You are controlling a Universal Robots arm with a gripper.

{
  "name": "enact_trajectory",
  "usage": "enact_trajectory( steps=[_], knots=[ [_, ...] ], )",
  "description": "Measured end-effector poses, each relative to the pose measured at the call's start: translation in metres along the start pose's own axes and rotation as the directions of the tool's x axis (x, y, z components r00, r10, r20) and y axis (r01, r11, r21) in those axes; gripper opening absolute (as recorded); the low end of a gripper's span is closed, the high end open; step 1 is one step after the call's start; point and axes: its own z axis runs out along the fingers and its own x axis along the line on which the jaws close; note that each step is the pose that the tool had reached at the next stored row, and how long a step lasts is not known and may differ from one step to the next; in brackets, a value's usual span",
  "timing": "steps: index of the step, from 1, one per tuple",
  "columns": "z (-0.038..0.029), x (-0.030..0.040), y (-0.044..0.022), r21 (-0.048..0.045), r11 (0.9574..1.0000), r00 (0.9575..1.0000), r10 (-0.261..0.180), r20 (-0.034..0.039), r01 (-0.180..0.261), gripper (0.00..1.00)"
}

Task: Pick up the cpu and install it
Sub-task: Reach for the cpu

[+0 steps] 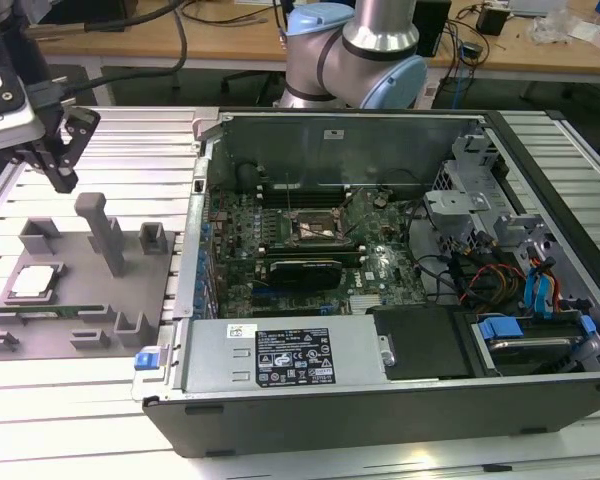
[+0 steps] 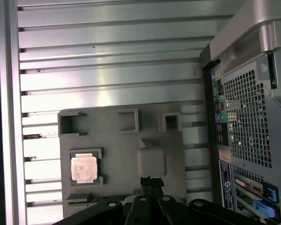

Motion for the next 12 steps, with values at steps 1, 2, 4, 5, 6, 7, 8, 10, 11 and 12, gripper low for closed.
enact_trajectory(
  steps=[1,2,4,5,6,7,8,10,11,12],
  knots=[
    [0.0012,0.0028,-0.0003,0.0000,1.0000,1.0000,0.000,0.0001,0.000,0.11],
    [0.0033,0.0083,-0.0008,0.0000,1.0000,1.0000,0.000,0.0000,0.000,0.11],
    [0.0081,0.0166,-0.0017,-0.0001,1.0000,1.0000,0.000,0.0002,0.000,0.11],
    [0.0097,0.0182,-0.0019,-0.0001,1.0000,1.0000,0.000,0.0001,0.000,0.11],
    [0.0127,0.0208,-0.0024,0.0001,1.0000,1.0000,0.000,0.0000,0.000,0.11],
    [0.0142,0.0224,-0.0026,0.0001,1.0000,1.0000,0.000,-0.0001,0.000,0.11],
    [0.0157,0.0239,-0.0029,0.0000,1.0000,1.0000,0.000,0.0000,0.000,0.11],
    [0.0190,0.0269,-0.0035,0.0000,1.0000,1.0000,0.000,0.0000,0.000,0.11],
    [0.0224,0.0298,-0.0043,0.0000,1.0000,1.0000,0.000,-0.0001,0.000,0.11],
    [0.0247,0.0317,-0.0050,-0.0001,1.0000,1.0000,0.000,-0.0002,0.000,0.11]
  ],
)
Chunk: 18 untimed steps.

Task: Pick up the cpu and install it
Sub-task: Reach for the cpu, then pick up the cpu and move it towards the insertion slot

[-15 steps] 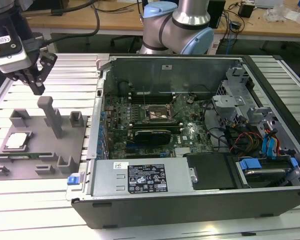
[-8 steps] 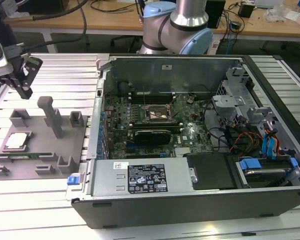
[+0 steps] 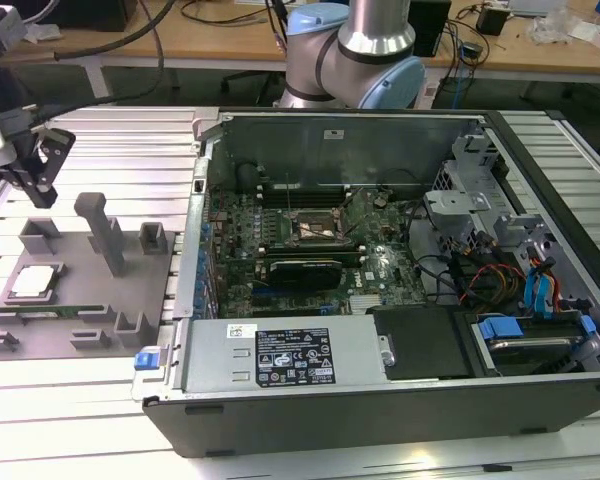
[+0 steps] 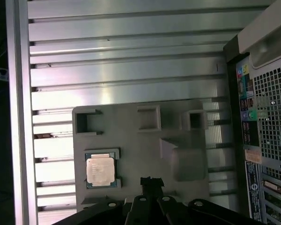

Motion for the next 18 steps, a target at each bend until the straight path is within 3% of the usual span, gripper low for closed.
enact_trajectory(
  steps=[8,18],
  knots=[
    [0.0113,0.0170,-0.0029,0.0001,1.0000,1.0000,0.000,-0.0001,0.000,0.11],
    [0.0124,0.0180,-0.0031,0.0001,1.0000,1.0000,0.000,-0.0001,0.000,0.11]
  ],
)
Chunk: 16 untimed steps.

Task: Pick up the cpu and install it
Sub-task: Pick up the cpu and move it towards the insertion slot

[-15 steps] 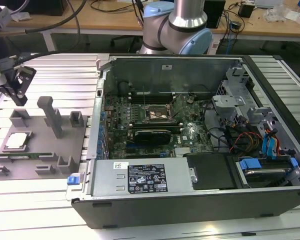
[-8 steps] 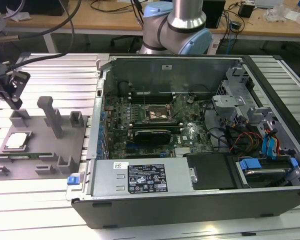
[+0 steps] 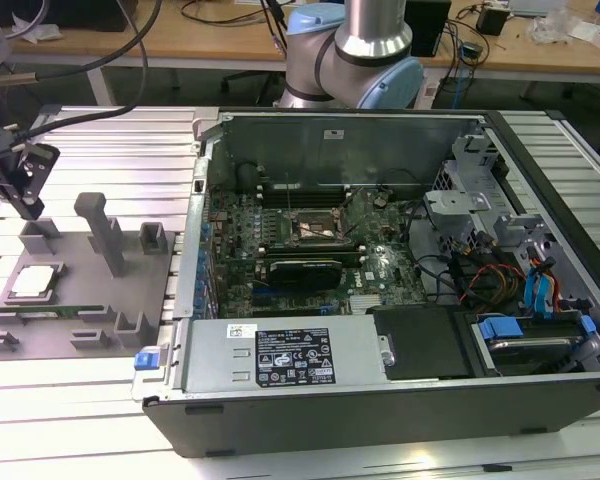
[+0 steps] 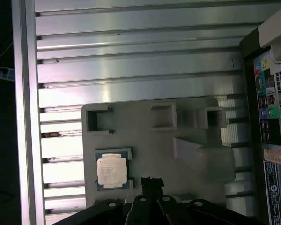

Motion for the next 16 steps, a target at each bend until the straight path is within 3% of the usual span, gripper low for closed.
enact_trajectory(
  steps=[6,16],
  knots=[
    [0.0002,0.0001,0.0000,0.0000,1.0000,1.0000,0.000,0.0000,0.000,0.11],
    [0.0038,0.0120,-0.0011,-0.0002,1.0000,1.0000,0.000,0.0003,0.000,0.11]
  ],
)
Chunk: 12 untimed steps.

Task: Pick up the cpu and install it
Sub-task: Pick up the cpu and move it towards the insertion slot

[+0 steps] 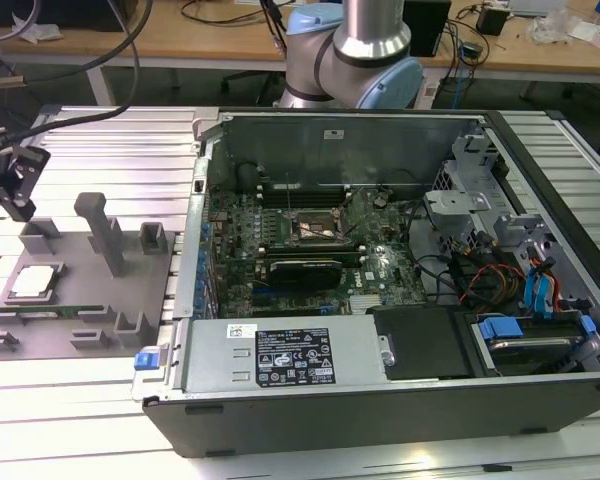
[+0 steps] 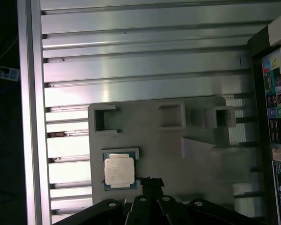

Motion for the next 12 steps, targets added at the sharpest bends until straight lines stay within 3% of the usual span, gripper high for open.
enact_trajectory(
  steps=[5,6,12],
  knots=[
    [0.0060,0.0024,-0.0005,0.0001,1.0000,1.0000,0.000,-0.0002,0.000,0.11],
    [0.0096,0.0029,-0.0008,0.0002,1.0000,1.0000,0.000,-0.0002,0.000,0.11],
    [0.0213,0.0127,-0.0023,0.0002,1.0000,1.0000,0.000,-0.0002,0.000,0.11]
  ],
)
